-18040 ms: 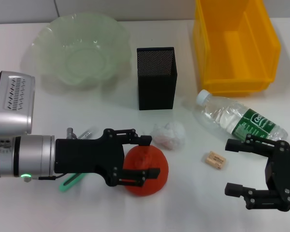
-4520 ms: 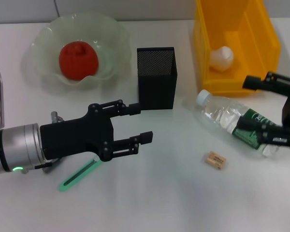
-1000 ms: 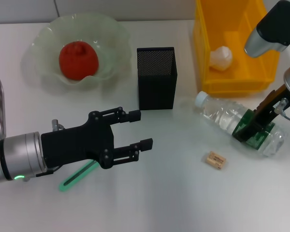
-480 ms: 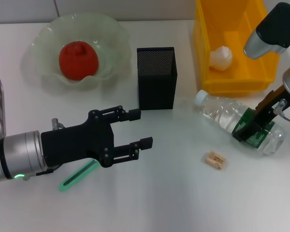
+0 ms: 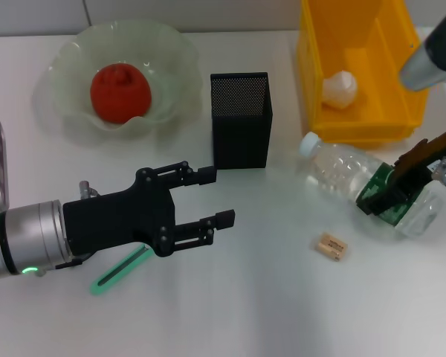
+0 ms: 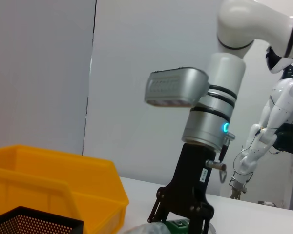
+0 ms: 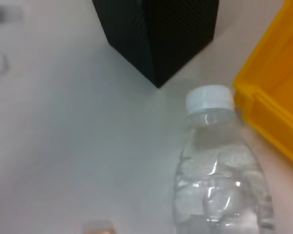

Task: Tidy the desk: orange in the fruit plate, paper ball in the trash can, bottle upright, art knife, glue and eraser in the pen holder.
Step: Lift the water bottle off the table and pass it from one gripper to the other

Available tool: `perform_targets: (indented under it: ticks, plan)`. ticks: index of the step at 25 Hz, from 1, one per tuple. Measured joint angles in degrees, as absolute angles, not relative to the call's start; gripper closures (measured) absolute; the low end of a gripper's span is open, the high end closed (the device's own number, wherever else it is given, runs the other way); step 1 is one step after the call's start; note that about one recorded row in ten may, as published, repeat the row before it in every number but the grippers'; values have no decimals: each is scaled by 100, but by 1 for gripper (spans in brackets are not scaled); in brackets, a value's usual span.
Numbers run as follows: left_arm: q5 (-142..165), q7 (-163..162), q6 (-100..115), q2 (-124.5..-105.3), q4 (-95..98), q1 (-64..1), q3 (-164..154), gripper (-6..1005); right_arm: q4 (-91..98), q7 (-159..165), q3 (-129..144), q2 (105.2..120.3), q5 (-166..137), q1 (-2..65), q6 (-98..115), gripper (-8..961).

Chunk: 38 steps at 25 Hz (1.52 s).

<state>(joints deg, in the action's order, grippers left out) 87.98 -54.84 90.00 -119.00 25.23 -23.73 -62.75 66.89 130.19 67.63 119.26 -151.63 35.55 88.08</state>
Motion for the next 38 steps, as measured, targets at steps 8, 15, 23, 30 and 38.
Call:
perform_targets:
  ticks: [8, 15, 23, 30, 38]
  plan:
    - [8797, -5484, 9020, -11900, 2518, -2389, -6282, 420, 7659, 12644, 6774, 11928, -14309, 2606, 8946, 190]
    - [8524, -5489, 9139, -11900, 2474, -2363, -6304, 423, 8735, 11866, 6567, 11934, -12731, 1334, 9152, 190]
    - [8066, -5648, 9707, -11905, 2469, -2566, -6313, 427, 8366, 9911, 5976, 11951, -10377, 553, 9147, 191]
    - [7591, -6325, 9880, -11909, 2452, -2817, -6319, 430, 6992, 7857, 5949, 11930, -9061, 488, 9564, 191]
    - [7519, -6467, 10194, -11910, 2431, -2941, -6375, 433, 5713, 6852, 5938, 11947, -8737, 874, 9696, 191]
